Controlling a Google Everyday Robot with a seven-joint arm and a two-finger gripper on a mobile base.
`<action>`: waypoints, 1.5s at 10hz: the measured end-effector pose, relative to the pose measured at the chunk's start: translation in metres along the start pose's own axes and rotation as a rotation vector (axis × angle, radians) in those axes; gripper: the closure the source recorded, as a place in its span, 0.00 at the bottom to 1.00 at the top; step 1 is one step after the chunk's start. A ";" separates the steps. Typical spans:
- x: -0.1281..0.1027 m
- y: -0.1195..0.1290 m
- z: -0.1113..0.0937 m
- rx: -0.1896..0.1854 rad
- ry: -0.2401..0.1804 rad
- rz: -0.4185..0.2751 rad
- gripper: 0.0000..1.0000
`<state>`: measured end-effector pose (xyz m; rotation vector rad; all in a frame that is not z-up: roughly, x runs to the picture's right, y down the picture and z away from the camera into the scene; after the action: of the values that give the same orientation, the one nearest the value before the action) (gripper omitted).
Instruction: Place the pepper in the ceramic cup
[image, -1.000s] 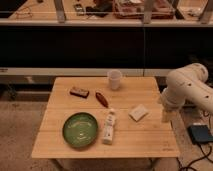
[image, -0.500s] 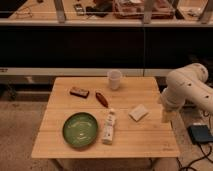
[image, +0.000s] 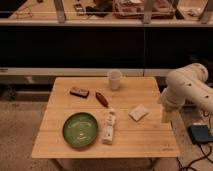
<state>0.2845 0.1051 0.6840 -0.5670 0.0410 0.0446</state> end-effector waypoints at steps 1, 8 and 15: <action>0.000 0.000 0.000 0.000 0.000 0.000 0.35; -0.014 -0.017 -0.005 0.023 -0.028 -0.006 0.35; -0.115 -0.109 -0.057 0.152 -0.272 -0.167 0.35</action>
<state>0.1741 -0.0212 0.7001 -0.4071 -0.2656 -0.0441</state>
